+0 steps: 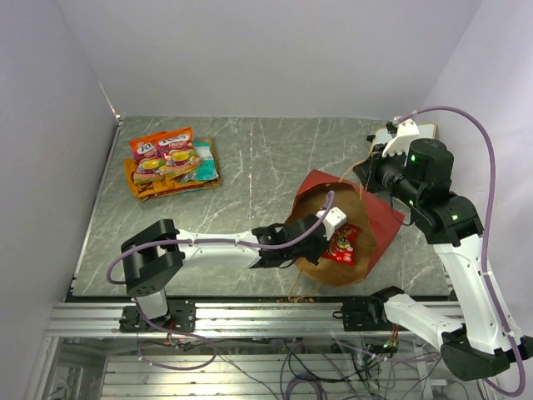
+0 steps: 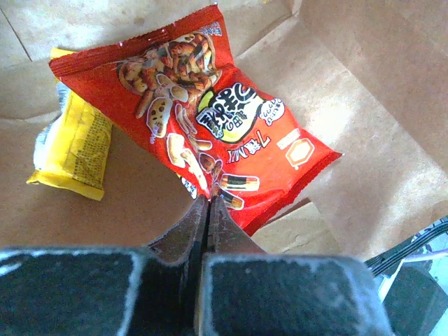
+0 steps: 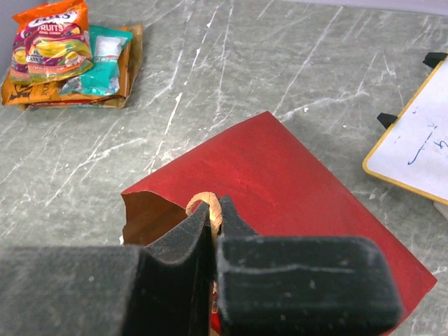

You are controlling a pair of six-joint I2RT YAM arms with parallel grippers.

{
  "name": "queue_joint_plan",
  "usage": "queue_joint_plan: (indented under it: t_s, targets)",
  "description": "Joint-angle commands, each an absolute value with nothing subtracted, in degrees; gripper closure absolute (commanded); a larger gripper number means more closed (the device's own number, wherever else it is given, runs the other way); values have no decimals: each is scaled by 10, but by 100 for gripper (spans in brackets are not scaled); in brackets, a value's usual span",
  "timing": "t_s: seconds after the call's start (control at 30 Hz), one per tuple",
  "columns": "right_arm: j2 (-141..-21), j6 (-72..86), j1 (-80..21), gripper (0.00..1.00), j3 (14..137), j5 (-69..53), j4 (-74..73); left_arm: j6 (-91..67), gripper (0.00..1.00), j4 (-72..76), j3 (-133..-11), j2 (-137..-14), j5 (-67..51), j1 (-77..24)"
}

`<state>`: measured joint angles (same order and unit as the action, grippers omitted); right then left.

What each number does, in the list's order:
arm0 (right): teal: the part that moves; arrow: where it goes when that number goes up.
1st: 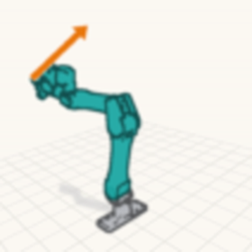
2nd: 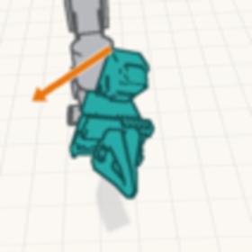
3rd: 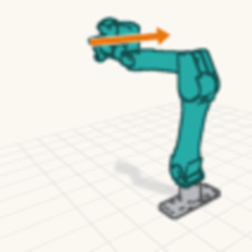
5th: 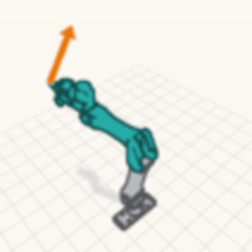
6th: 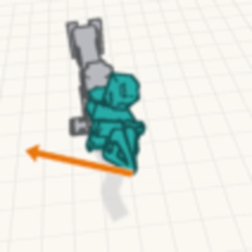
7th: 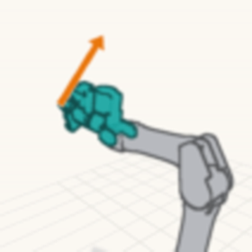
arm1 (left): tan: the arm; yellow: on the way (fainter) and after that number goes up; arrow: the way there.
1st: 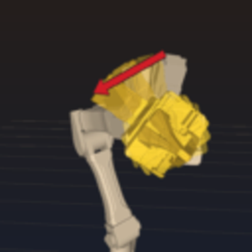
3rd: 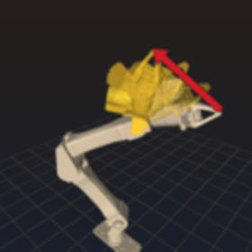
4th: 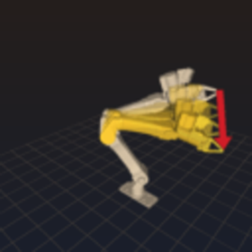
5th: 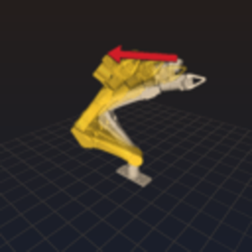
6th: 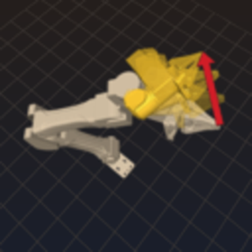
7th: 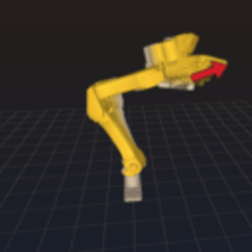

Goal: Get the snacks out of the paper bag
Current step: Take out the snack from the paper bag.

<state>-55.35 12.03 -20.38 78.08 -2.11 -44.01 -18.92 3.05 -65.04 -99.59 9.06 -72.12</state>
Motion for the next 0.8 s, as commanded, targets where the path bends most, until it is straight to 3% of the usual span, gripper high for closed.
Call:
queue_joint_plan:
  t_s: [0.0, 0.33, 0.77]
  targets:
    - [-550, 120, -206, 100, 773, -15, -423, -199, 93, 4, -651, -984, 111, -721]
    - [-549, 120, -206, 100, 771, -10, -424, -169, 93, -24, -660, -974, 143, -721]
    - [-547, 122, -205, 100, 761, 8, -418, -123, 93, -58, -620, -831, 30, -721]
